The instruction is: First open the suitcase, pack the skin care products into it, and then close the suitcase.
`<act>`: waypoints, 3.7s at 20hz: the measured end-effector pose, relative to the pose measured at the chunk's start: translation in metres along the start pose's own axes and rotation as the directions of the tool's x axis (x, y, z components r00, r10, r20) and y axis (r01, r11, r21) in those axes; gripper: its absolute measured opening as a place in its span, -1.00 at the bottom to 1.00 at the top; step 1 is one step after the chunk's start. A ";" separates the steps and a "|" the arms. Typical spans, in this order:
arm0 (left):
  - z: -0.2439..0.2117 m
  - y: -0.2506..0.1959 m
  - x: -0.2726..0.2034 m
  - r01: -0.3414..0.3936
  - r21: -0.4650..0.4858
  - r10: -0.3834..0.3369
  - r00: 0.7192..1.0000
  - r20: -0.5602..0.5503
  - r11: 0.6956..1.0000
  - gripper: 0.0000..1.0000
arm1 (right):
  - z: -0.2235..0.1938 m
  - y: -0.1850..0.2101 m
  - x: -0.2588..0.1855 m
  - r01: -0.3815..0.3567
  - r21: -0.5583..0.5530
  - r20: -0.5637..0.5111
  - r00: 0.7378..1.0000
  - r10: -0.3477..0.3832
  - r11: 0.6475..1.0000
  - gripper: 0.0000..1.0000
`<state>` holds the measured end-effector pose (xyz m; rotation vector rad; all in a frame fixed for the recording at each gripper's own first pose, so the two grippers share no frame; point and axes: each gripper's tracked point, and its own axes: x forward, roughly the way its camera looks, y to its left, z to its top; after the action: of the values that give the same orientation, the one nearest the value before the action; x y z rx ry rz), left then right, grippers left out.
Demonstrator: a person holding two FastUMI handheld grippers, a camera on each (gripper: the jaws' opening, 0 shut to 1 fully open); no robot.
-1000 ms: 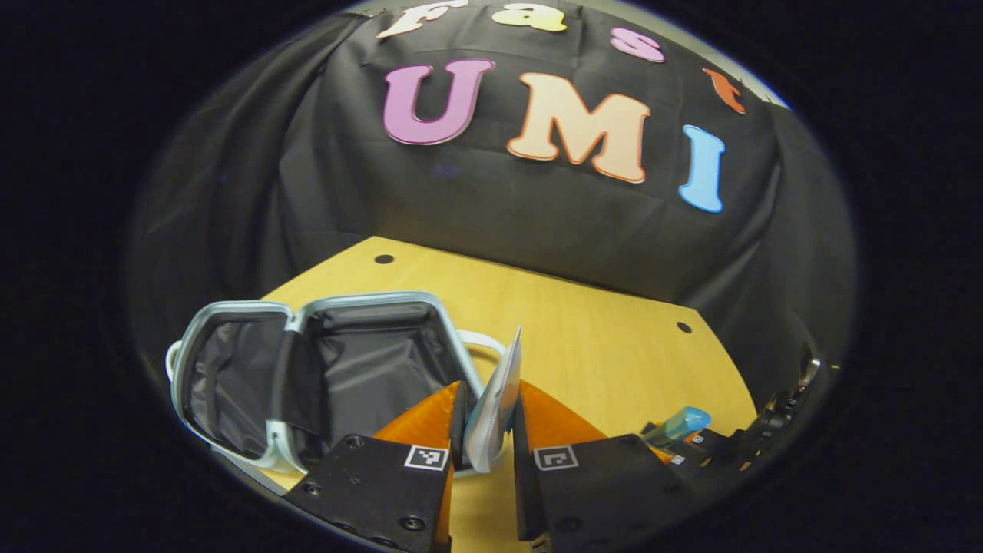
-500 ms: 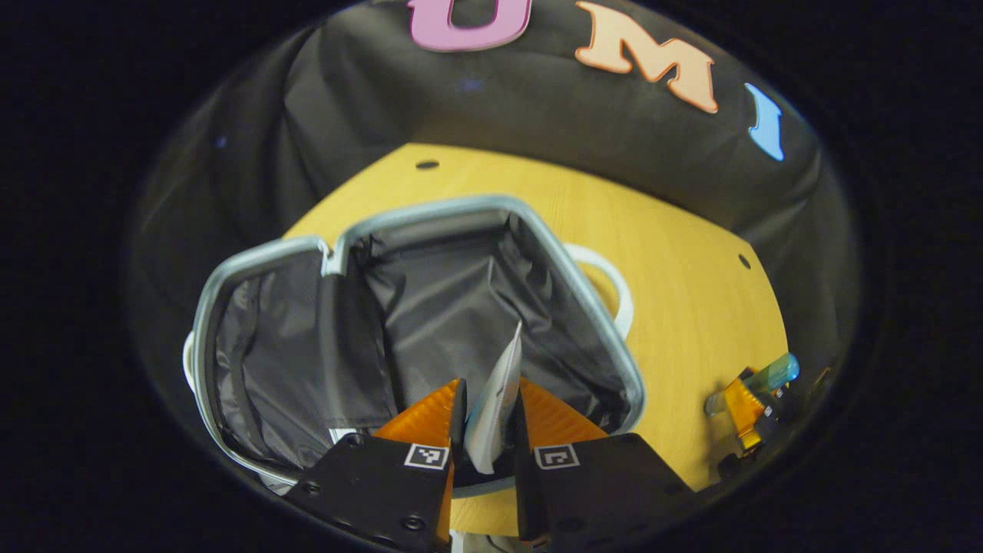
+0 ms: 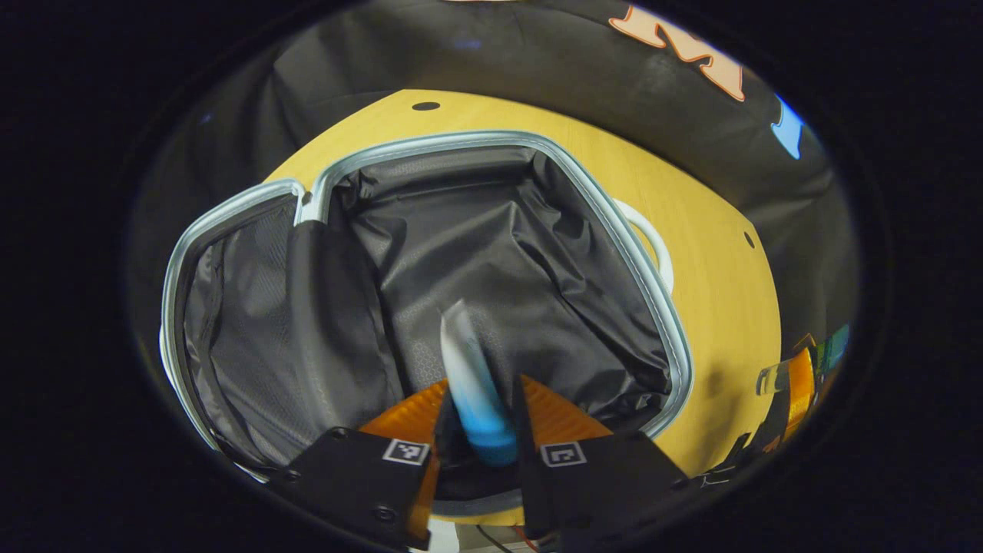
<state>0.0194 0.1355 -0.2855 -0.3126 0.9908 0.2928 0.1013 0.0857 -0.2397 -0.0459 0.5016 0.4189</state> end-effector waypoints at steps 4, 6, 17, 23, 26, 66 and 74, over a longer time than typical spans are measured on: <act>0.018 0.005 -0.028 0.042 -0.035 -0.040 0.997 0.061 0.999 0.64 | 0.012 0.065 0.015 -0.094 0.005 -0.024 0.995 0.094 0.996 -0.25; 0.026 0.015 -0.050 0.057 -0.033 -0.053 0.993 0.108 0.998 0.94 | 0.016 0.096 0.023 -0.145 0.008 -0.041 0.989 0.145 0.989 -0.25; 0.010 0.133 -0.156 -0.004 -0.214 0.061 0.963 0.261 0.977 0.94 | -0.043 0.180 0.081 -0.283 -0.005 -0.328 0.906 0.266 0.959 -0.29; -0.021 0.190 -0.175 -0.041 -0.323 0.134 0.953 0.271 0.945 0.94 | -0.081 0.187 0.102 -0.260 0.025 -0.486 0.841 0.239 0.965 -0.24; -0.027 0.210 -0.179 -0.047 -0.372 0.156 0.950 0.270 0.927 0.94 | -0.089 0.189 0.109 -0.248 0.006 -0.517 0.828 0.215 0.969 -0.24; -0.049 0.339 -0.063 0.215 -0.766 0.010 0.961 0.278 0.606 -0.75 | 0.101 -0.030 -0.069 0.319 0.081 0.011 0.947 -0.321 0.944 0.95; -0.040 0.326 -0.083 0.210 -0.720 0.003 0.959 0.282 0.661 -0.94 | 0.086 -0.044 -0.086 0.358 0.080 0.007 0.933 -0.360 0.930 0.96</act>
<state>-0.1777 0.4109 -0.2753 -1.0634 0.5356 0.6219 0.0897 0.0251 -0.1255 -0.0574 0.4760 0.0398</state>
